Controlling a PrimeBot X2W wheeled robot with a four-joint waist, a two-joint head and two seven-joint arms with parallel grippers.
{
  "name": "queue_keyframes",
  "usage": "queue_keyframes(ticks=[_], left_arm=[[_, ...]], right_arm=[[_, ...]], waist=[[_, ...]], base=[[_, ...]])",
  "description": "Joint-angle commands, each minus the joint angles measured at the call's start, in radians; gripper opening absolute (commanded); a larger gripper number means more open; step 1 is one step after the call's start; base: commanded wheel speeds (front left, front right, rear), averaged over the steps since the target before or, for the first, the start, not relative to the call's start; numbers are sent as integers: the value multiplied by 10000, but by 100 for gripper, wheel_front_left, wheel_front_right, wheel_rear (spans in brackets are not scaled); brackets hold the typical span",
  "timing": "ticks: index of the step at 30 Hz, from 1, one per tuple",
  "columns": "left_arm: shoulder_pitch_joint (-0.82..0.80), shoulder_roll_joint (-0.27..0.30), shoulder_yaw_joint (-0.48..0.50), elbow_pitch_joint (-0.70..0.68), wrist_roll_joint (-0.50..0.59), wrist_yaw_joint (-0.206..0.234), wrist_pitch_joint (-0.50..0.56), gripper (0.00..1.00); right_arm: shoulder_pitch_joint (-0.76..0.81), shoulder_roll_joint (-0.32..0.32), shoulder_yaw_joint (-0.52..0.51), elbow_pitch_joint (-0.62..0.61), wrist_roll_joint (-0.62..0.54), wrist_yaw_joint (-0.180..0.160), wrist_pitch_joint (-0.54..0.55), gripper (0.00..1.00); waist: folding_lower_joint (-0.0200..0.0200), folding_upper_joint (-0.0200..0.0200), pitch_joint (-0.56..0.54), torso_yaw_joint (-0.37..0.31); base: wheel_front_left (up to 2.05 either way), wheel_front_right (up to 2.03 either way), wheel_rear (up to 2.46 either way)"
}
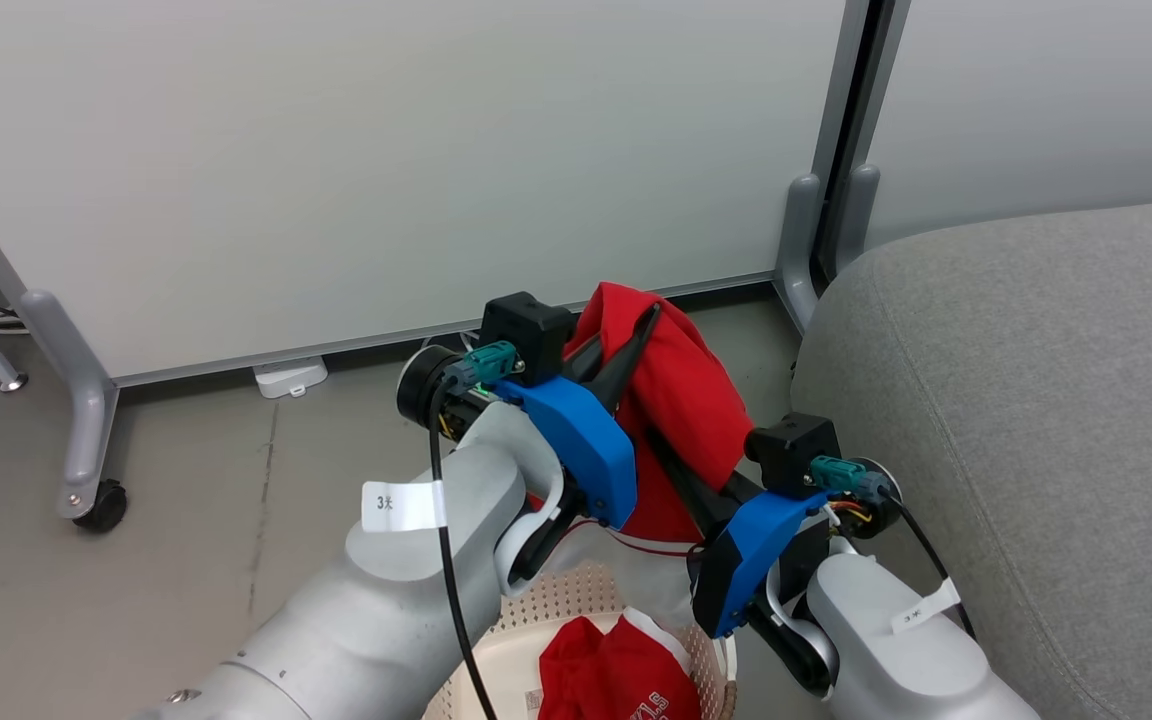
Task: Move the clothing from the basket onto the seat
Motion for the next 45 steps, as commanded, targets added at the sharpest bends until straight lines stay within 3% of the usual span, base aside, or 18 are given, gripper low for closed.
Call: queue_keyframes(ticks=[1, 34, 35, 36, 45], left_arm=[[-226, 2, -50, 54, -65, 34, -90, 0], [-314, 4, -549, 356, -653, 49, -181, 0], [-313, 2, -562, 364, -660, 64, -174, 41], [-317, 4, -573, 377, -657, 79, -175, 100], [-315, 2, -694, 441, -707, 140, -167, 100]], right_arm=[[-119, -32, 66, 123, 120, 4, -86, 0], [-290, -32, 388, 725, 410, 4, -438, 0], [-284, -32, 407, 722, 435, 4, -443, 0], [-279, -33, 423, 729, 444, 4, -447, 0], [-295, -33, 499, 749, 565, 4, -467, 0]], waist=[[-1, 0, -28, -50], [-1, 0, -106, -397], [-1, 0, -114, -394], [-1, 0, -122, -389], [-1, 0, -165, -369]], base=[[0, 0, 0], [0, 0, 0], [0, 0, 0], [0, 0, 0], [0, 0, 0]])
